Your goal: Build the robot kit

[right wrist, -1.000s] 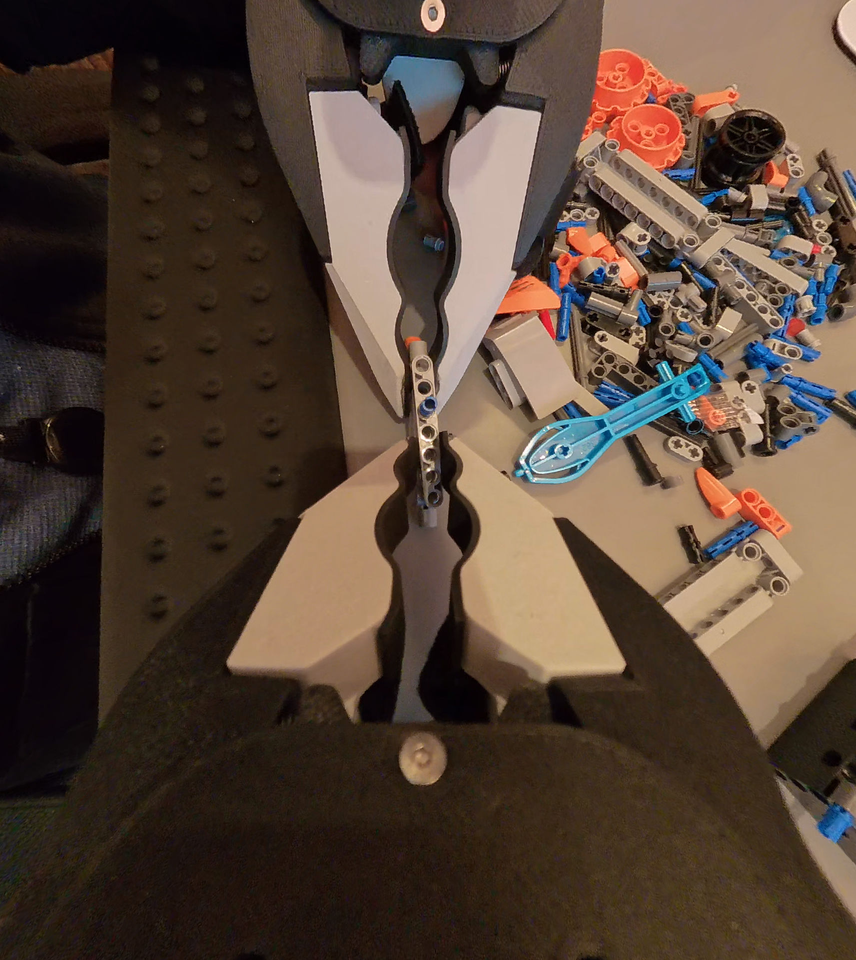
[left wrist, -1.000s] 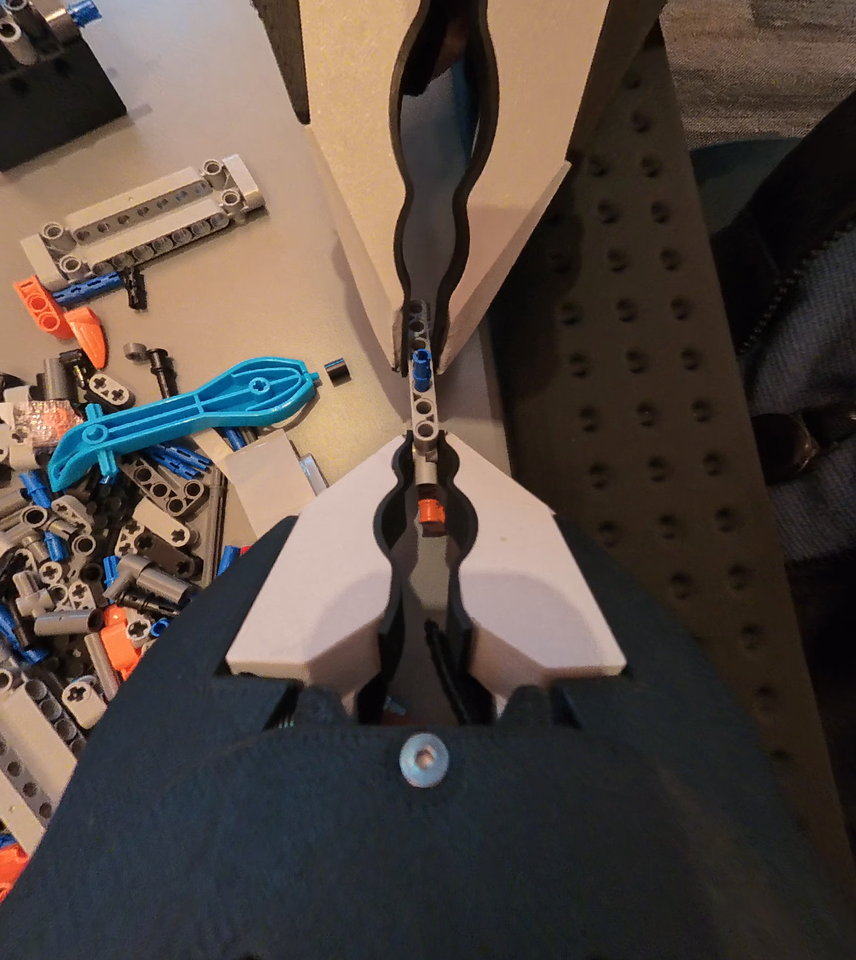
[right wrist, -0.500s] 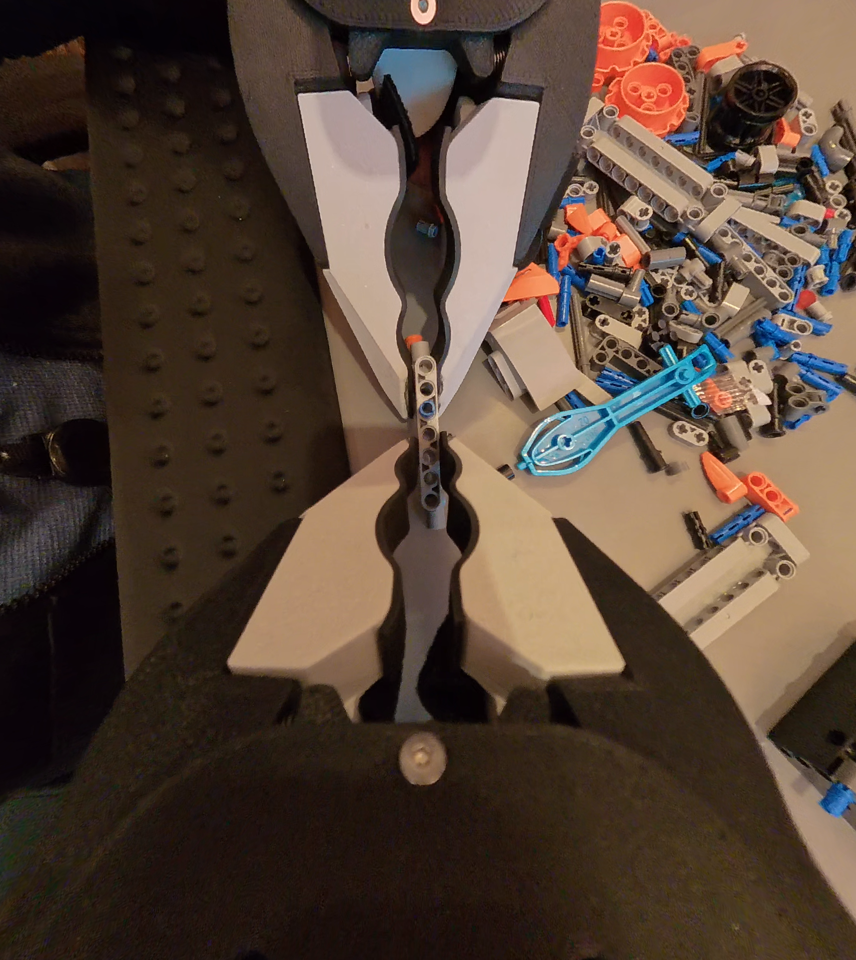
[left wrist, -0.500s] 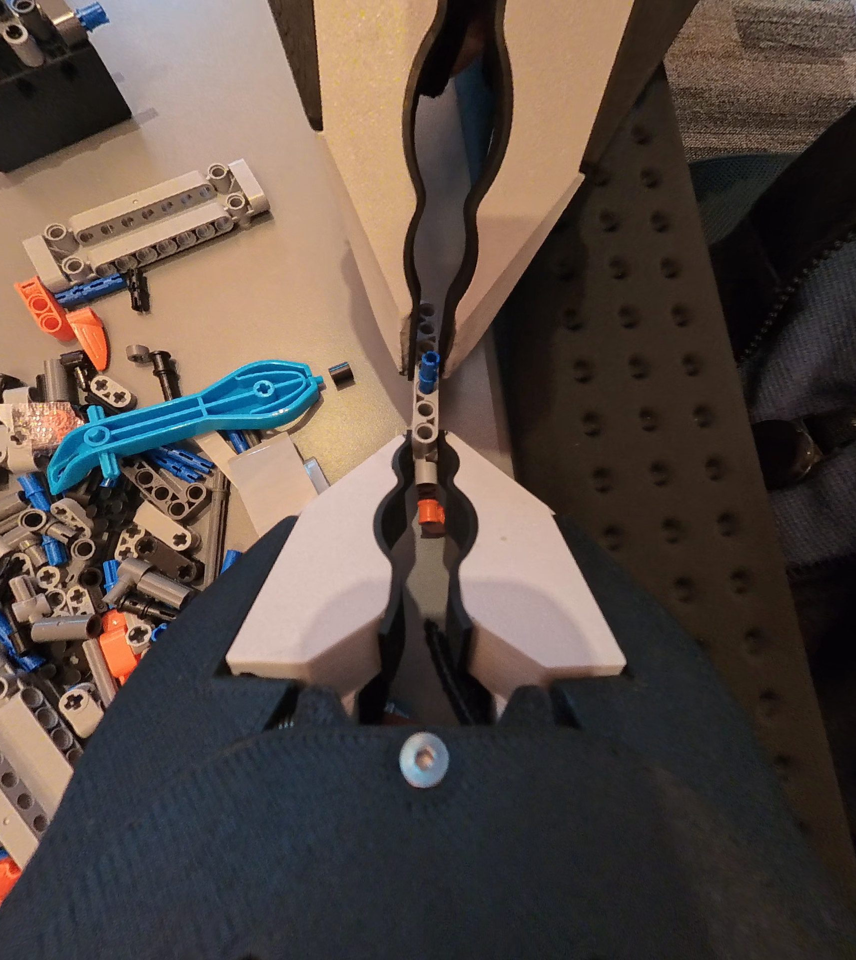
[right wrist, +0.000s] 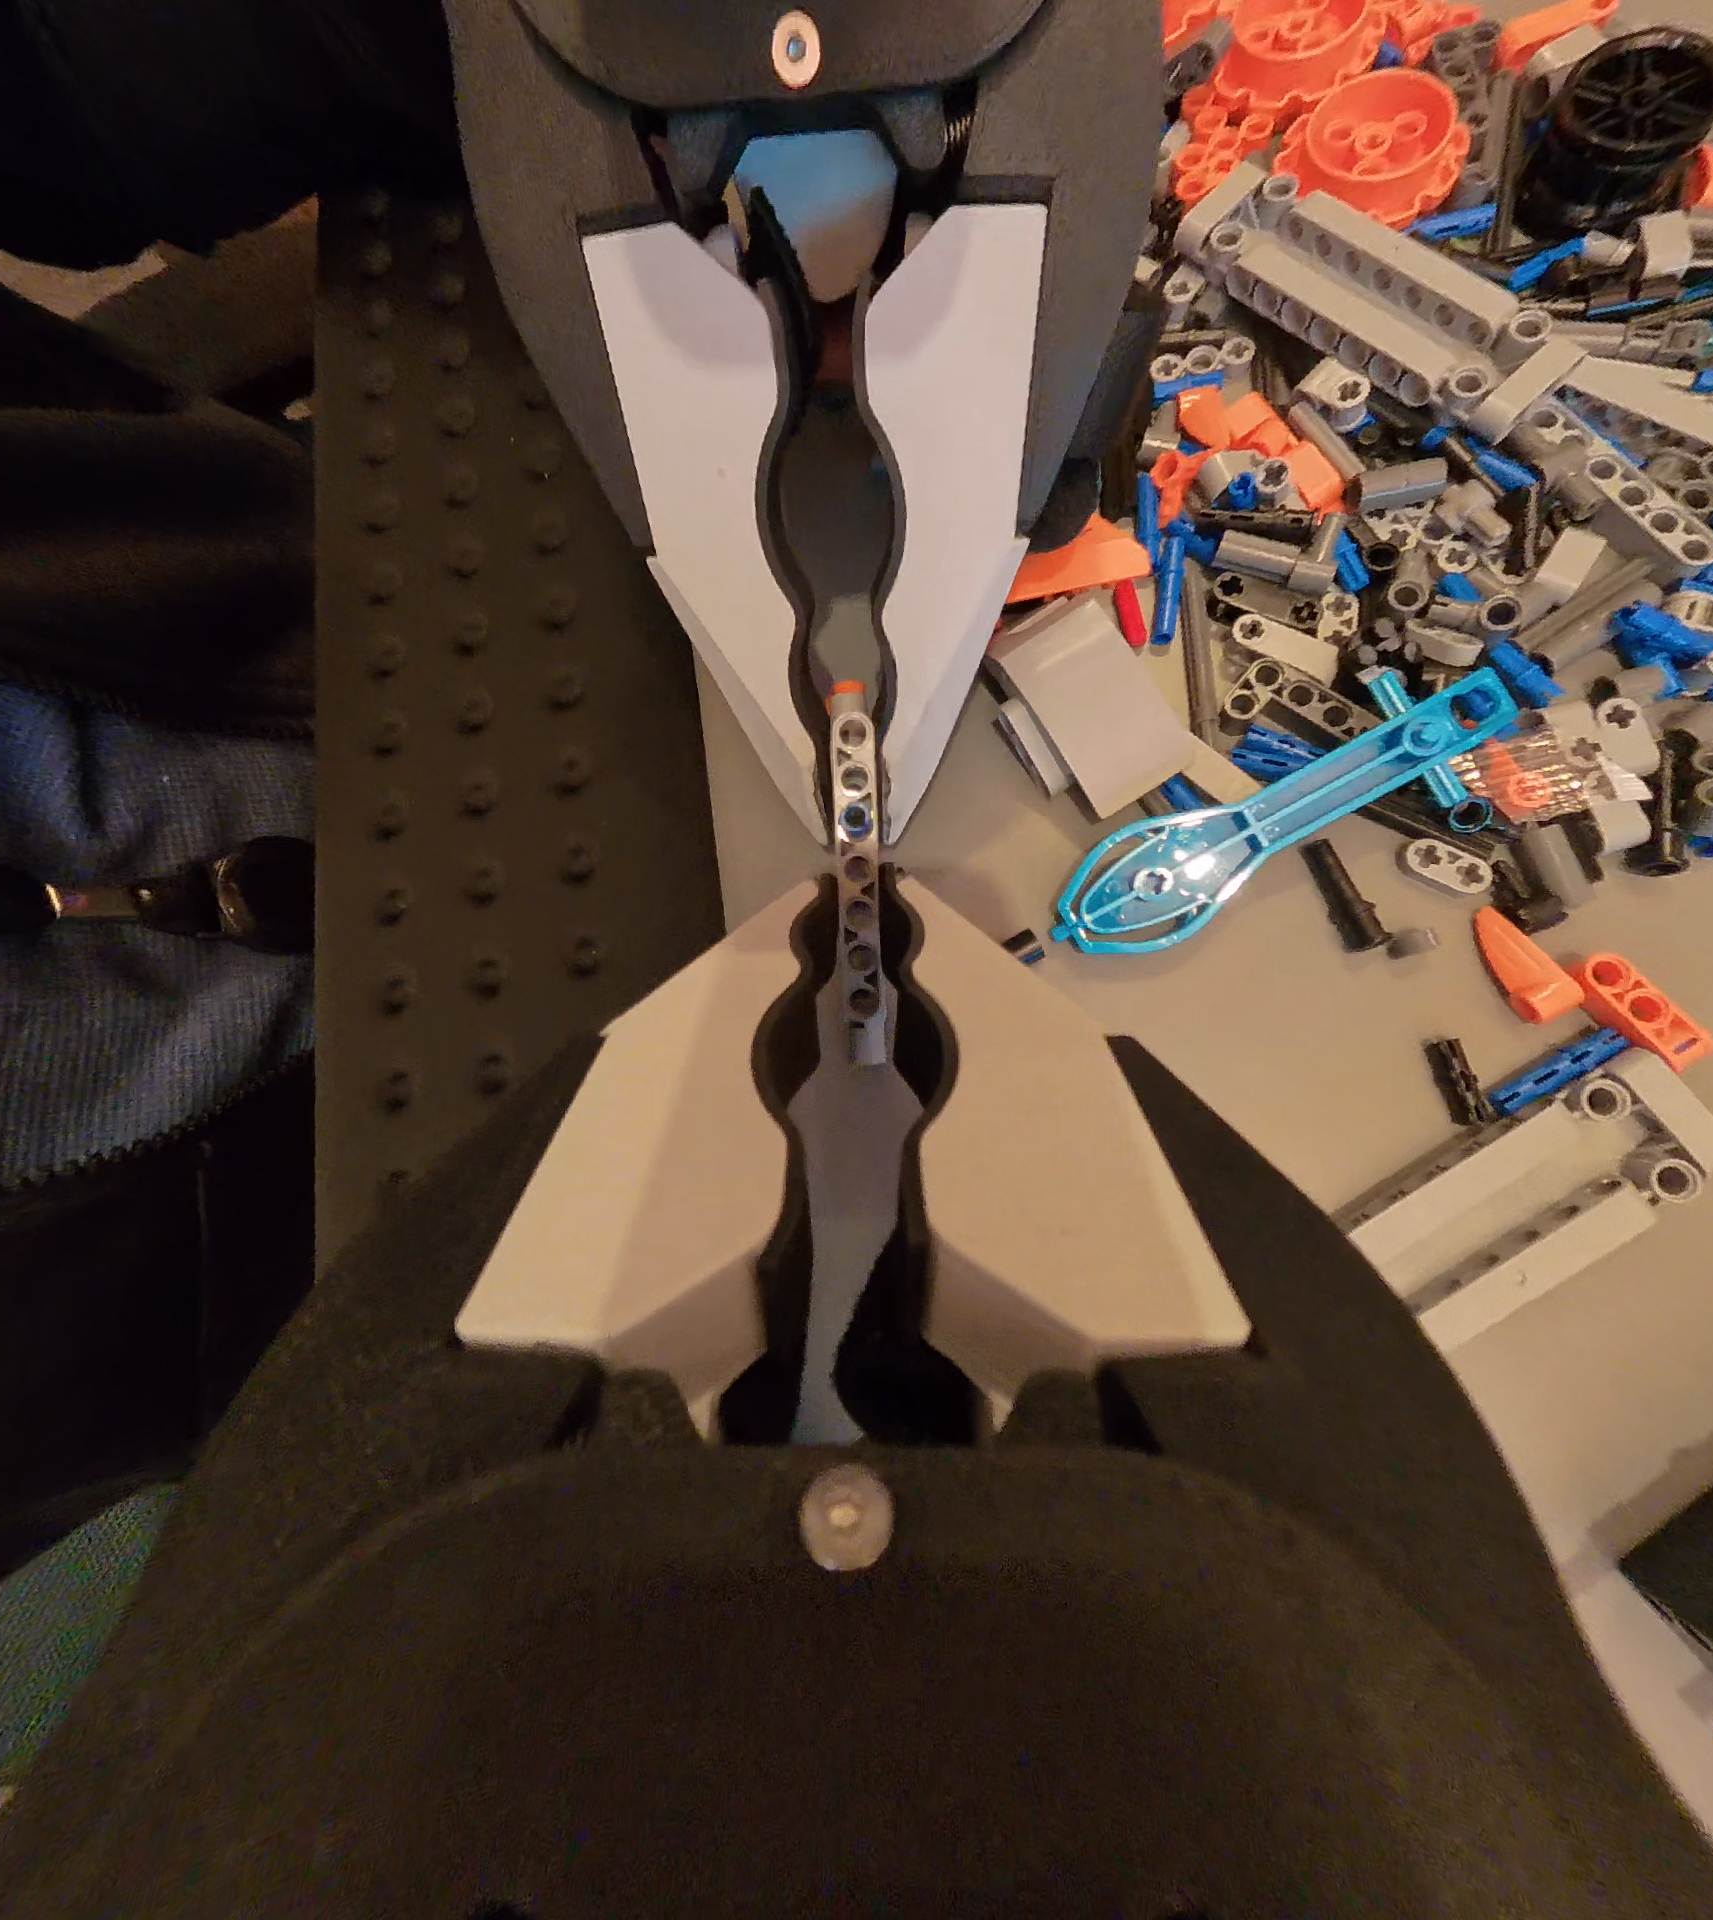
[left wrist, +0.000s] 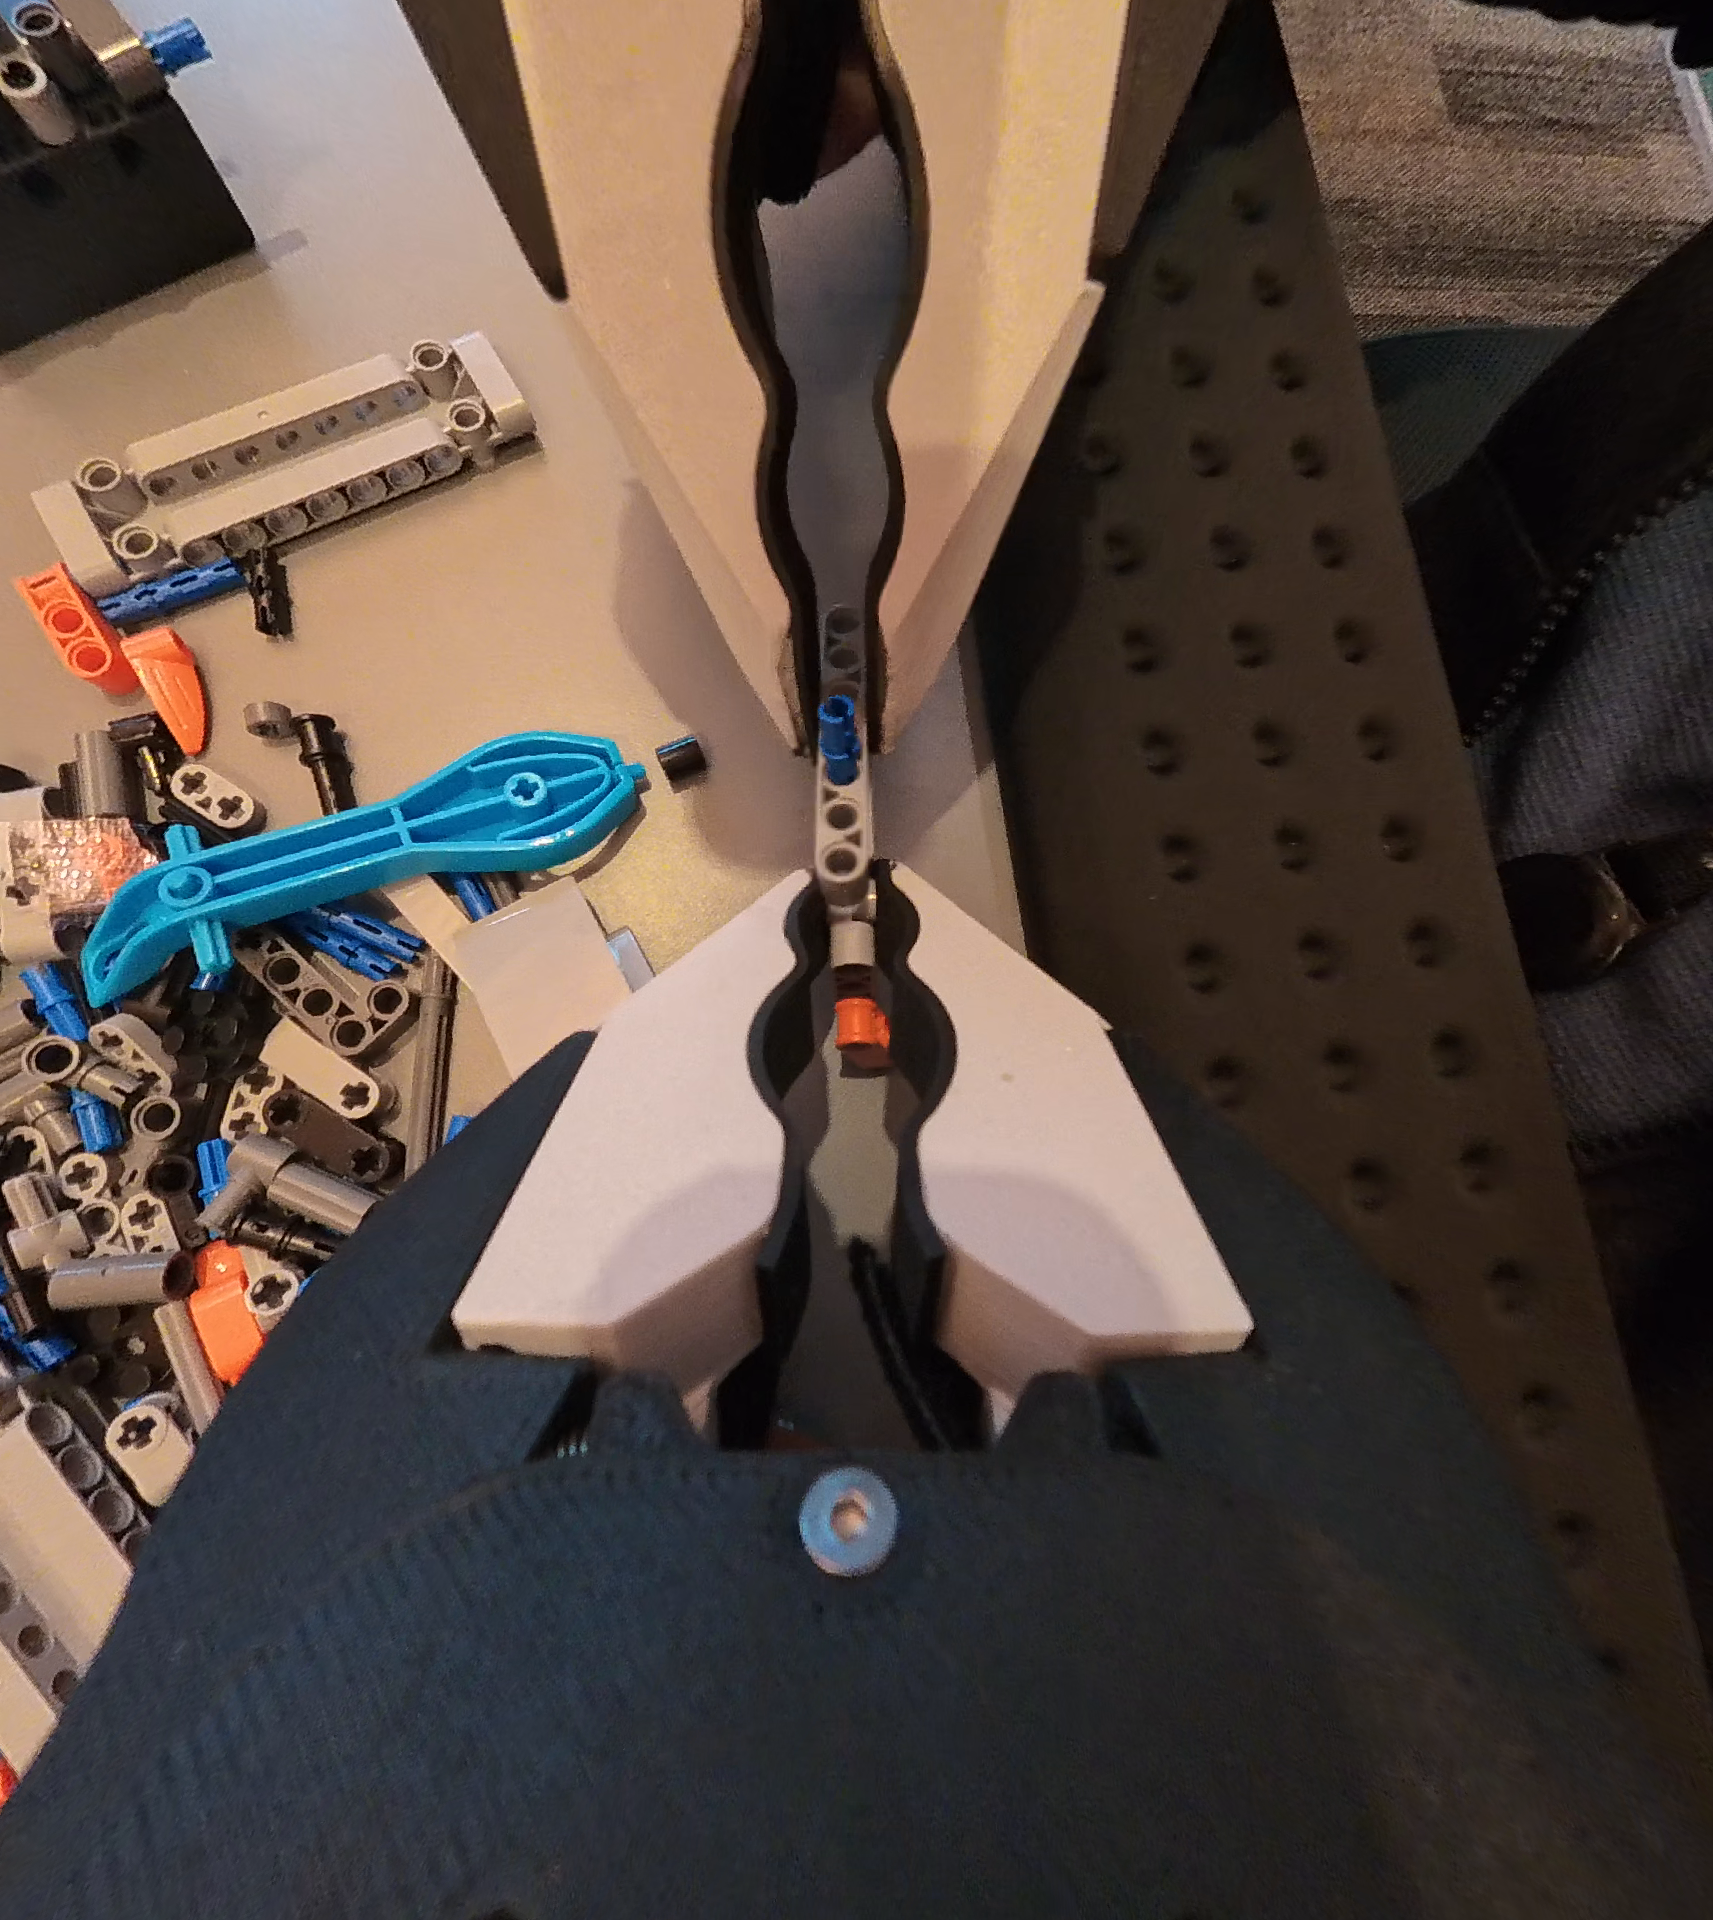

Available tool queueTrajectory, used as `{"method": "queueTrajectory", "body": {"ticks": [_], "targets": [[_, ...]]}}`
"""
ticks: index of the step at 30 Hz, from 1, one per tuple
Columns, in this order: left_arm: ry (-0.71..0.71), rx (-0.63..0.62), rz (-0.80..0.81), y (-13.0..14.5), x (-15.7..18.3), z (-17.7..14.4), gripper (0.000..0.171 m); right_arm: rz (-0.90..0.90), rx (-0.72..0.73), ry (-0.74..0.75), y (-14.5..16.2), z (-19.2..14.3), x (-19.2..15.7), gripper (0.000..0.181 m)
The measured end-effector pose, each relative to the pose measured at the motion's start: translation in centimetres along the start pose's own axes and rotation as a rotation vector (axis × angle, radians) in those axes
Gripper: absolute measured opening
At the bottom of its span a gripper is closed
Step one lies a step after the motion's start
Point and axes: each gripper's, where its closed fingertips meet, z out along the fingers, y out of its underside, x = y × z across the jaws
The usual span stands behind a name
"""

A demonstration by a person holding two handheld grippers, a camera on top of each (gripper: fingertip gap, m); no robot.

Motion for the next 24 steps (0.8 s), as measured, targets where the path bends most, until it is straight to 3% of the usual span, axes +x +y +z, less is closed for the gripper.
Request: {"method": "queueTrajectory", "body": {"ticks": [17, 19, 24], "targets": [[-0.016, 0.009, 0.002, -0.2, -0.1, 0.0, 0.010, -0.029, -0.144, -0.014, 0.5, 0.2, 0.2, 0.006], [-0.022, 0.022, 0.004, -0.5, -0.1, 0.0, 0.011, -0.049, -0.238, 0.011, 2.2, 1.1, 0.5, 0.007], [-0.001, 0.002, 0.010, -0.1, 0.4, 0.1, 0.006, -0.040, -0.191, -0.007, 1.9, 1.6, -0.3, 0.006]]}}
